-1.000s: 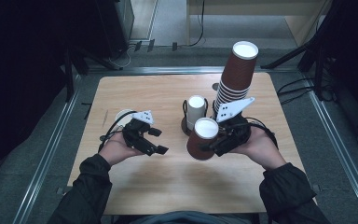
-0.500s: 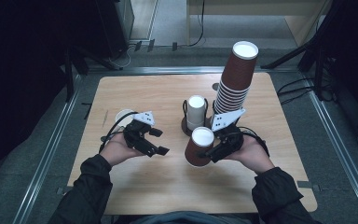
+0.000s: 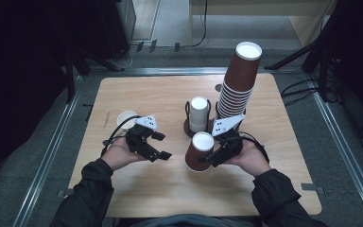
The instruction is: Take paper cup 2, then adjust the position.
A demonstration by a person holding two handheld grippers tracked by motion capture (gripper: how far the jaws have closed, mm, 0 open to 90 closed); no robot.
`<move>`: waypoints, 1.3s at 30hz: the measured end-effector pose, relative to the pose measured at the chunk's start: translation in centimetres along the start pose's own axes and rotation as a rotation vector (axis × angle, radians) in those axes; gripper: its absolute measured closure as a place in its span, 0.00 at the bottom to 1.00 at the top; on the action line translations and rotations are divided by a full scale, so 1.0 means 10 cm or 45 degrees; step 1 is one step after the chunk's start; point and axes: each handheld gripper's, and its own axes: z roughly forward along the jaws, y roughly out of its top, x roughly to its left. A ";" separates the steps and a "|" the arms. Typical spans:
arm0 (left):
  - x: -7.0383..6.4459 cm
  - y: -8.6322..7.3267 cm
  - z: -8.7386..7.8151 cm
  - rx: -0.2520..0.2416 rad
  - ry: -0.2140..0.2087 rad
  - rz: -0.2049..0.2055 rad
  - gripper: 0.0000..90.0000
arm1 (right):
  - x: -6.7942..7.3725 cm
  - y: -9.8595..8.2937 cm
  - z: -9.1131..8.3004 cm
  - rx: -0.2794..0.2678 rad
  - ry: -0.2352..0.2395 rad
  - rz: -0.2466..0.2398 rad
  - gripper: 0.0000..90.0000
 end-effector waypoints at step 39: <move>-0.14 0.02 0.30 0.011 -0.098 0.048 0.00 | -0.03 0.03 0.15 -0.237 0.105 0.031 0.21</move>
